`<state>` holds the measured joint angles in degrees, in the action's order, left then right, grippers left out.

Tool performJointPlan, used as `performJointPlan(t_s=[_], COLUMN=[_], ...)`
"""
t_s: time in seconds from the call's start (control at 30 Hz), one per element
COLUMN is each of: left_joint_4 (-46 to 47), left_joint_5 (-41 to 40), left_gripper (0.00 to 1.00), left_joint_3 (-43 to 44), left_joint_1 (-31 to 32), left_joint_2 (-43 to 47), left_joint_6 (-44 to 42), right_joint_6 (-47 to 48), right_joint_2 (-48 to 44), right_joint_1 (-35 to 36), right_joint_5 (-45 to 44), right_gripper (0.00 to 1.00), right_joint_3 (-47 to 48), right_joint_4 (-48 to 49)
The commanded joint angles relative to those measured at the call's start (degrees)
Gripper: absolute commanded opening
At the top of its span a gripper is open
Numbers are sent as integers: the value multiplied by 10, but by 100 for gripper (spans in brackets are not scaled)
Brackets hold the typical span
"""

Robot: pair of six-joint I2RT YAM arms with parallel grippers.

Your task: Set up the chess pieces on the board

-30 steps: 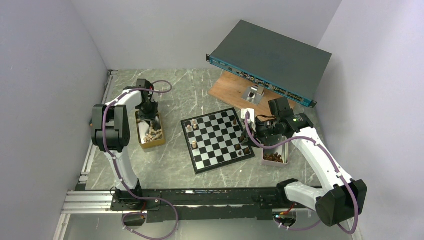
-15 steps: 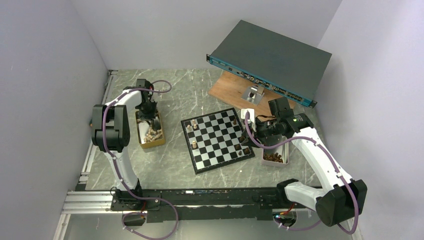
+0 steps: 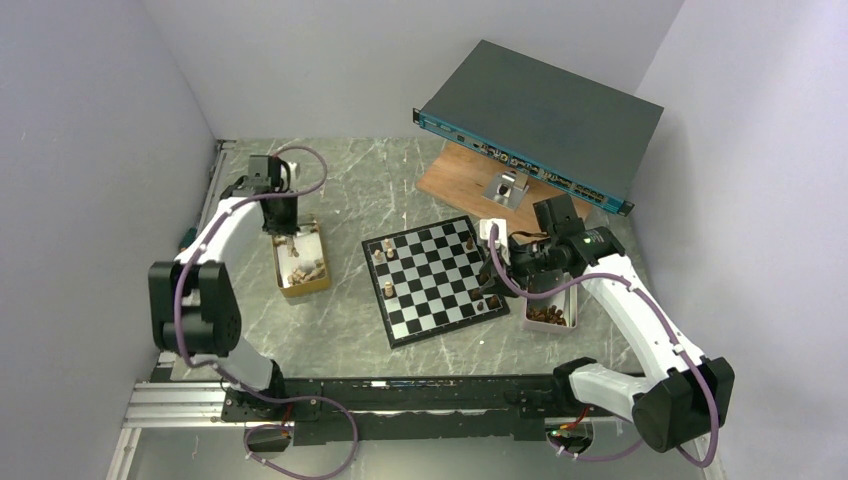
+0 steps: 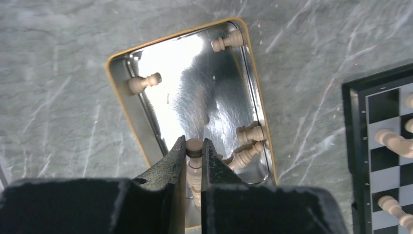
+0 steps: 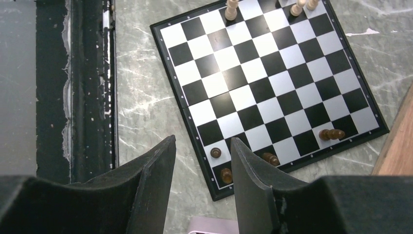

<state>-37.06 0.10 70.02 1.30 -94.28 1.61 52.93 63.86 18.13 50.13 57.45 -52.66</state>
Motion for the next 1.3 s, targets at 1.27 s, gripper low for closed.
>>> performJointPlan(t_s=[1.27], left_joint_4=[186], left_joint_5=[75], left_gripper=[0], left_joint_3=[-289], left_joint_1=[-64], left_joint_2=[402], left_joint_6=[316], right_joint_6=[-675], right_joint_2=[655], right_joint_1=[338], right_joint_5=[-139], right_gripper=[54], right_joint_3=[650], right_joint_4=[283])
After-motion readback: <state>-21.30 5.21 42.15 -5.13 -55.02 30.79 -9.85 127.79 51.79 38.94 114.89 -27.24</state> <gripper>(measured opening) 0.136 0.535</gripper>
